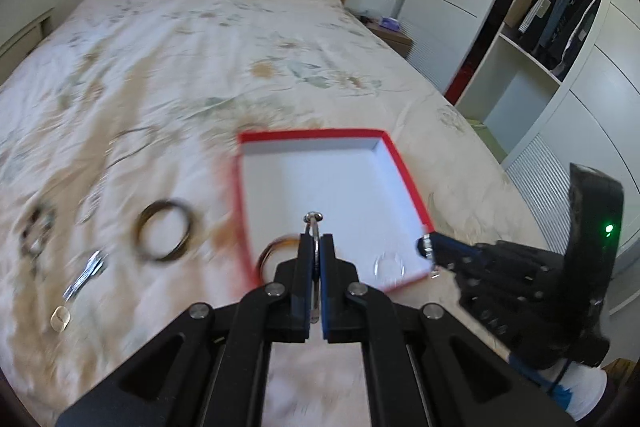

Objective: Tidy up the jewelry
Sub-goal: 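Lift and carry both held bangles into the red box, then open both tools to drop the bangles inside the box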

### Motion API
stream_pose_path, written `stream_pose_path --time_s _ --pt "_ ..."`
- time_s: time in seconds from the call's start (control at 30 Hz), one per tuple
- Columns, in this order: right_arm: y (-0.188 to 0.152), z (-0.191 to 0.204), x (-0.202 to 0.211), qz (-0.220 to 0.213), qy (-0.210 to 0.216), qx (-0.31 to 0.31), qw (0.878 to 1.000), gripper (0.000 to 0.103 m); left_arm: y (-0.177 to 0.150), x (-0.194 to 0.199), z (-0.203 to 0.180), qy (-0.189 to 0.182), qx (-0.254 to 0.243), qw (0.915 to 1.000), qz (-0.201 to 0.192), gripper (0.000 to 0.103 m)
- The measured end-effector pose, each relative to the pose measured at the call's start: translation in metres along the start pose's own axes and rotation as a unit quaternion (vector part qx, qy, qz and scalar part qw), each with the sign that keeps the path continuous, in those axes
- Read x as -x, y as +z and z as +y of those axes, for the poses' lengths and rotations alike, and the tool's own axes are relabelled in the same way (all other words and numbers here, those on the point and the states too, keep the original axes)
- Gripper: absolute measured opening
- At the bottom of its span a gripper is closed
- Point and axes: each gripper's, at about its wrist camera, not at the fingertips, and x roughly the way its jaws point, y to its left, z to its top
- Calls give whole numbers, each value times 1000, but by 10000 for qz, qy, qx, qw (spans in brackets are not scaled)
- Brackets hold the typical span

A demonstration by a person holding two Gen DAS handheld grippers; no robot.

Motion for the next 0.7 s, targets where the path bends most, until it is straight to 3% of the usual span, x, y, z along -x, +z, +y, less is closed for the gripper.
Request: stream_pose_path --time_s 0.2,0.37,0.7 --pt "34 -36 -61 167 -148 -7 9998 6 37 -85 -9 -111 -81 9996 239 2" --pt "43 -47 -100 395 -419 228 9981 6 40 -127 8 39 47 9993 362 2" --pt "31 -34 -117 483 -752 946 9915 5 26 -151 29 413 165 9974 569 4"
